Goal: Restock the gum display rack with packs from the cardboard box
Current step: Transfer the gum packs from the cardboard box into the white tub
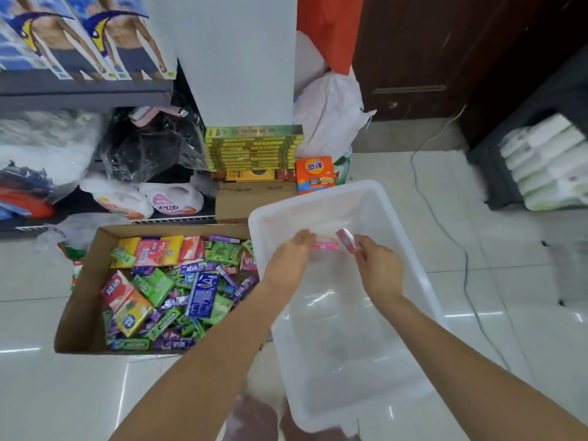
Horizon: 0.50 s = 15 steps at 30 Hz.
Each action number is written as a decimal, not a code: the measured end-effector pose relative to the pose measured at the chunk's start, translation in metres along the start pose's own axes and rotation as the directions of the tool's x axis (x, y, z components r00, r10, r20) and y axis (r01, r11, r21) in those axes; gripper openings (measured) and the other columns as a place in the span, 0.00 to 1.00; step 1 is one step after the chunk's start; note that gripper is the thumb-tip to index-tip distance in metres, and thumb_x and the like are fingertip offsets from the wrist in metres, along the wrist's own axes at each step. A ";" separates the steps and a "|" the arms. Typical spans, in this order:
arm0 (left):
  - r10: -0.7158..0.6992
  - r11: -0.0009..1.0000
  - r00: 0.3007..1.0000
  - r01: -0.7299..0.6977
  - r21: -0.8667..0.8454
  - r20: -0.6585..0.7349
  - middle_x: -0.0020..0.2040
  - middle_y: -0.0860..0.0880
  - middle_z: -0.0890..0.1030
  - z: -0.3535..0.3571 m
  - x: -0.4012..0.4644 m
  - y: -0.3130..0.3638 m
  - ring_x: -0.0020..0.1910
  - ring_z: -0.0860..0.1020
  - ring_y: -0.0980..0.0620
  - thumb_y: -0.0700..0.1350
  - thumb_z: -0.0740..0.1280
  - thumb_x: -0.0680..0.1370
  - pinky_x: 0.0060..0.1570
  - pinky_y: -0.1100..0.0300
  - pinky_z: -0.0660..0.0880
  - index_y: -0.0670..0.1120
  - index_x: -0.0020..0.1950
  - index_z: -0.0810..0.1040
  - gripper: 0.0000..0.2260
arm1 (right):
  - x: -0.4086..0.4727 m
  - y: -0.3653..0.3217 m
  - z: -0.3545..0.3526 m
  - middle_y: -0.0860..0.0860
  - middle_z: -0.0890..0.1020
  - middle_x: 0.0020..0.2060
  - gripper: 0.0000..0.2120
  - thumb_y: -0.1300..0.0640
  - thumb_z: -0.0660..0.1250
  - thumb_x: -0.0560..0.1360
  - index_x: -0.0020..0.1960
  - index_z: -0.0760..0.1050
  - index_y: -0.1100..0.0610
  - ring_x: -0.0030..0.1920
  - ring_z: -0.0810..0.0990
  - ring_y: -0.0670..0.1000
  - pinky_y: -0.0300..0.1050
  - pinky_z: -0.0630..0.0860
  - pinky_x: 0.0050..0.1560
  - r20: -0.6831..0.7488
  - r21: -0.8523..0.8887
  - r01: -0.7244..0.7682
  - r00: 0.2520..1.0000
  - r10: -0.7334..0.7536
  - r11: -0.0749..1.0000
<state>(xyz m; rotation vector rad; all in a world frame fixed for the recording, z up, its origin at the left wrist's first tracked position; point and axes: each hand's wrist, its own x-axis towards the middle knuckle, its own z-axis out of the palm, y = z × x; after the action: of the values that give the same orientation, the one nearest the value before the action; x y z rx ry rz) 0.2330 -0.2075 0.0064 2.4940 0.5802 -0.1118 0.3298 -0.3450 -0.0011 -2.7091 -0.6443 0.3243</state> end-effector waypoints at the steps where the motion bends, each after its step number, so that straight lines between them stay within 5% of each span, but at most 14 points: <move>1: 0.011 1.000 0.998 -0.013 0.026 0.067 0.70 0.47 0.69 0.017 0.000 -0.001 0.70 0.66 0.47 0.47 0.55 0.82 0.68 0.55 0.62 0.46 0.71 0.66 0.18 | 0.000 0.003 0.005 0.54 0.80 0.46 0.16 0.61 0.58 0.78 0.63 0.74 0.50 0.48 0.78 0.58 0.46 0.70 0.40 0.065 -0.083 0.041 0.997 -0.036 0.996; 5: -0.116 0.969 0.934 0.033 0.244 0.337 0.77 0.41 0.47 0.056 0.001 -0.007 0.76 0.47 0.40 0.39 0.57 0.80 0.74 0.51 0.48 0.39 0.76 0.46 0.28 | -0.004 0.018 0.029 0.51 0.65 0.71 0.25 0.62 0.56 0.78 0.74 0.59 0.51 0.69 0.67 0.52 0.45 0.69 0.59 0.429 -0.137 0.308 0.875 -0.224 0.941; 8: -0.139 0.952 0.917 0.018 0.306 0.375 0.77 0.43 0.39 0.064 0.000 -0.013 0.76 0.41 0.41 0.41 0.59 0.80 0.73 0.48 0.47 0.41 0.76 0.39 0.34 | -0.007 0.027 0.034 0.49 0.49 0.77 0.29 0.60 0.54 0.79 0.77 0.46 0.55 0.76 0.50 0.51 0.45 0.60 0.69 0.530 -0.235 0.417 0.812 -0.244 0.878; 12: -0.110 0.945 0.925 -0.017 0.328 0.365 0.78 0.46 0.42 0.061 0.003 -0.013 0.76 0.44 0.44 0.40 0.59 0.79 0.73 0.49 0.51 0.45 0.77 0.43 0.32 | -0.007 0.027 0.032 0.49 0.46 0.77 0.32 0.58 0.55 0.79 0.77 0.42 0.54 0.76 0.45 0.54 0.49 0.55 0.72 0.539 -0.241 0.345 0.825 -0.171 0.907; 15: -0.078 0.974 0.966 0.021 0.225 0.245 0.77 0.46 0.53 0.043 0.001 -0.002 0.75 0.54 0.46 0.40 0.59 0.79 0.71 0.52 0.59 0.45 0.76 0.56 0.25 | -0.006 0.016 0.028 0.50 0.51 0.76 0.28 0.61 0.56 0.78 0.76 0.52 0.54 0.75 0.49 0.54 0.51 0.63 0.67 0.490 -0.160 0.286 0.854 -0.175 0.945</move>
<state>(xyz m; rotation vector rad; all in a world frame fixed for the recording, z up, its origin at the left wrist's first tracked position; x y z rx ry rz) 0.2352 -0.2294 -0.0308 2.6216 0.5472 -0.5331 0.3228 -0.3541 -0.0322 -2.7300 -1.2019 0.9155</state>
